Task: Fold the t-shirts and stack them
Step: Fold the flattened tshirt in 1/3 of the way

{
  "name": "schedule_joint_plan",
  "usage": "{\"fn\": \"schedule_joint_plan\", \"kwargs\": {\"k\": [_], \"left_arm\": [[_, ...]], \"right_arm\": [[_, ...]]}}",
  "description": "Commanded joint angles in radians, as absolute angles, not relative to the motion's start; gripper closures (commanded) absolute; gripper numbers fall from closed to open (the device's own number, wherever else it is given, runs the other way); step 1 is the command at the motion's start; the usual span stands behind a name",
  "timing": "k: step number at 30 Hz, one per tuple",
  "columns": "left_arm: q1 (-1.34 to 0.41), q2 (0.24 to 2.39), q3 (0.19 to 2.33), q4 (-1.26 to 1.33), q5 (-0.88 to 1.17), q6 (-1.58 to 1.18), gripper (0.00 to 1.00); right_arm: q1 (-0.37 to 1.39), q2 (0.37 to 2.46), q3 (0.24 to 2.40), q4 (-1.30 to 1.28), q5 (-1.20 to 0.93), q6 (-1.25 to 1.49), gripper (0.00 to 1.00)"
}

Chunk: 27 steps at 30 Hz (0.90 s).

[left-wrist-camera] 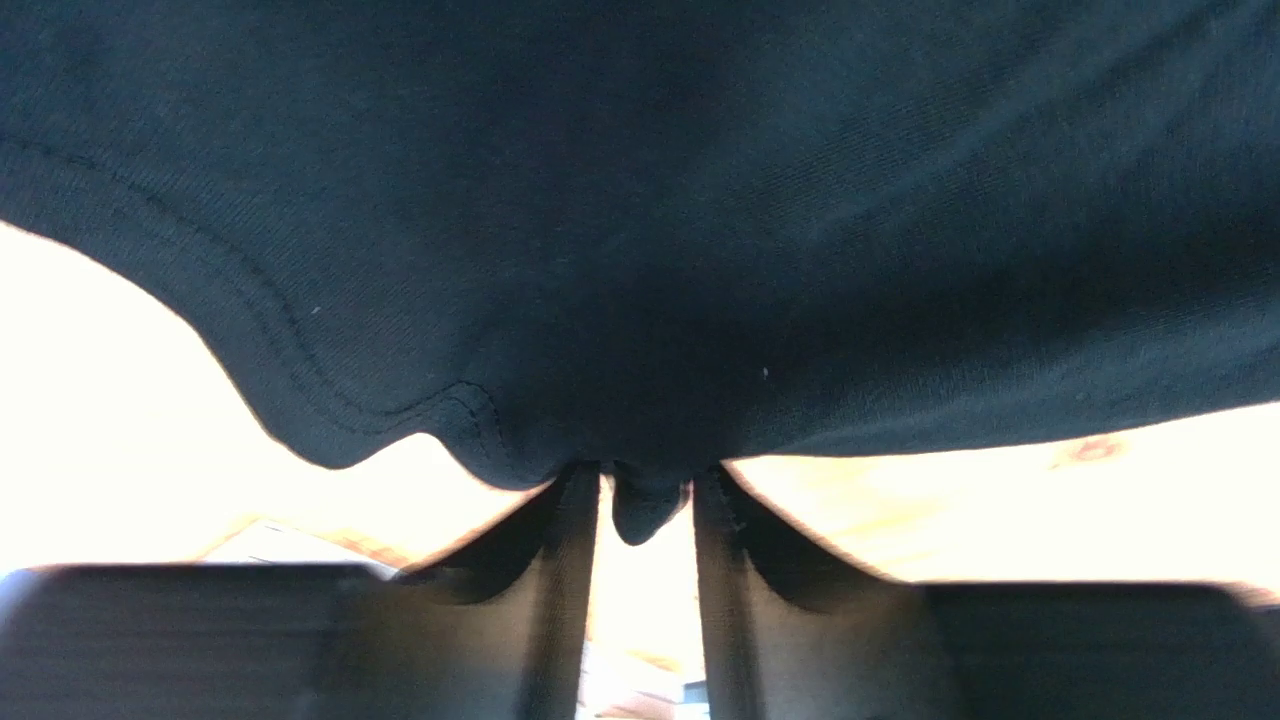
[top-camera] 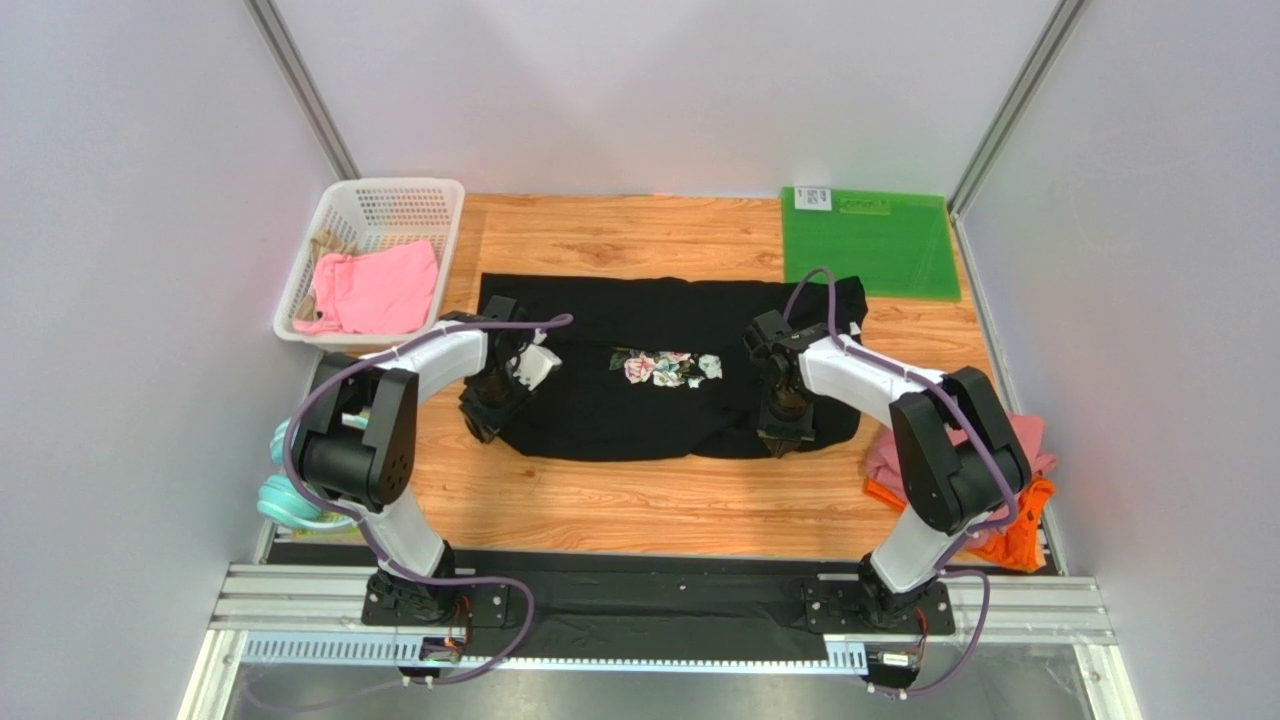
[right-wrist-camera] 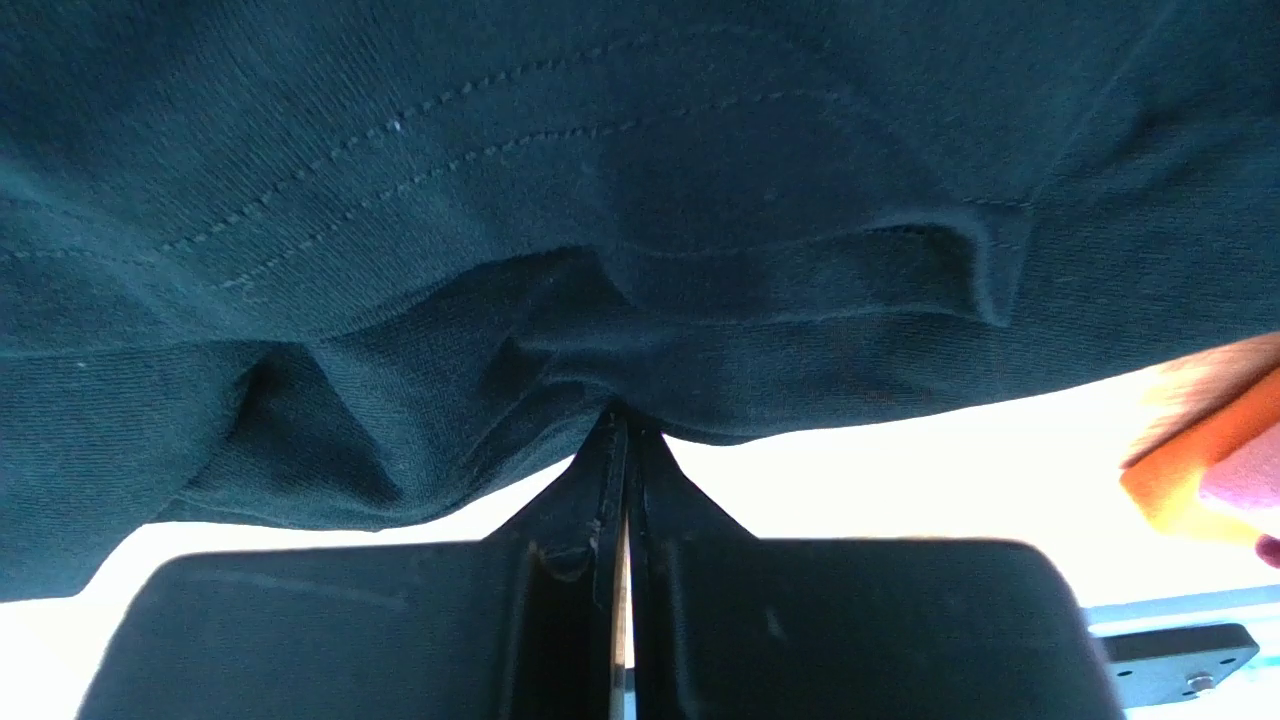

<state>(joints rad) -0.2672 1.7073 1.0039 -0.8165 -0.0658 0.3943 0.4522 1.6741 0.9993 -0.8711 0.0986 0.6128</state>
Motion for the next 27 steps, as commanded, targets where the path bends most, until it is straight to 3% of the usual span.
{"fn": "schedule_joint_plan", "kwargs": {"k": [1,2,5,27], "left_arm": [[-0.259,1.695,1.037,-0.779,-0.048,0.382,0.80],[-0.258,1.694,1.038,-0.781,-0.046,0.382,0.91],[-0.258,1.683,1.042,-0.787,-0.044,0.379,1.00],[-0.255,1.427,0.974,-0.956,-0.046,0.422,1.00]], "right_arm": [[0.454,1.629,1.035,-0.886,0.152,0.604,1.00],[0.454,1.617,1.032,-0.894,0.156,0.603,1.00],[0.454,1.572,1.012,-0.919,0.173,0.601,1.00],[0.486,1.230,0.825,-1.055,0.038,0.689,1.00]]}}
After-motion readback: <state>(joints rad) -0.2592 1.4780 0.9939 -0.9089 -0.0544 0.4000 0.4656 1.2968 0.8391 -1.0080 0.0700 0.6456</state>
